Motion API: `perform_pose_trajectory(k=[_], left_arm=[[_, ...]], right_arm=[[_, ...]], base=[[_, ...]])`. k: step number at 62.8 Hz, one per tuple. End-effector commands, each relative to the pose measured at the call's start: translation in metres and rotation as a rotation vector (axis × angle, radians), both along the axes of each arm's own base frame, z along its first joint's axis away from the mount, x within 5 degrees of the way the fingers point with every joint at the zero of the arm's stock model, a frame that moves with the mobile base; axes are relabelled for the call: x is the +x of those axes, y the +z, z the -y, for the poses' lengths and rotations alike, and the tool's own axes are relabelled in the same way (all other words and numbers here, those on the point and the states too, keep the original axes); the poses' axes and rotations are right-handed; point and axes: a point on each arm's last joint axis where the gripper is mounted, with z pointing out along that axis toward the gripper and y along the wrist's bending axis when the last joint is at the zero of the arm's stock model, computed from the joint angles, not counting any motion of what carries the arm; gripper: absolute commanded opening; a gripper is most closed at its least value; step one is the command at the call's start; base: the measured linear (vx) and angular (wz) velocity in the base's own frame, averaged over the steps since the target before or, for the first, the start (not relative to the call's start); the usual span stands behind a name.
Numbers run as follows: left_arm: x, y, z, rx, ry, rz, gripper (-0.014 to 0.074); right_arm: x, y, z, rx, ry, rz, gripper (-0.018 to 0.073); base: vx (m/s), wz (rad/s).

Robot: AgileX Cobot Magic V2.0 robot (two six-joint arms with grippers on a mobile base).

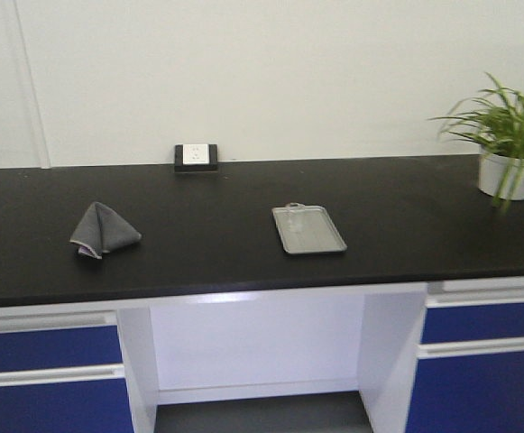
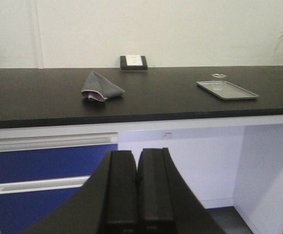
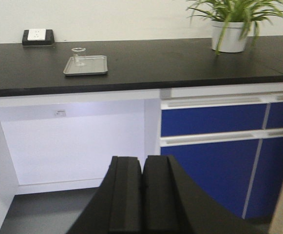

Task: Wipe beaker with gray cloth and return to tray
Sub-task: 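Move left gripper over gray cloth and right gripper over glass beaker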

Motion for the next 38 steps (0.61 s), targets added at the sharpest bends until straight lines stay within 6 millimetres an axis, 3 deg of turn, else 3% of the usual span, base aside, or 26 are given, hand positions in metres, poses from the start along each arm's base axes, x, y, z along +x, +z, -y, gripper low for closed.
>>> perform_pose_trajectory(k=[1, 38], left_arm=[[0.0, -0.0021, 0.0001, -0.008, -0.001, 0.065, -0.0006], [0.0, -0.0021, 0.0001, -0.008, -0.001, 0.065, -0.0006]], right_arm=[[0.0002, 0.0061, -0.0003, -0.021, 0.004, 0.084, -0.0008], [0.0002, 0.0061, -0.0003, -0.021, 0.004, 0.084, -0.0008]], base=[[0.45, 0.23], [0.47, 0.14]])
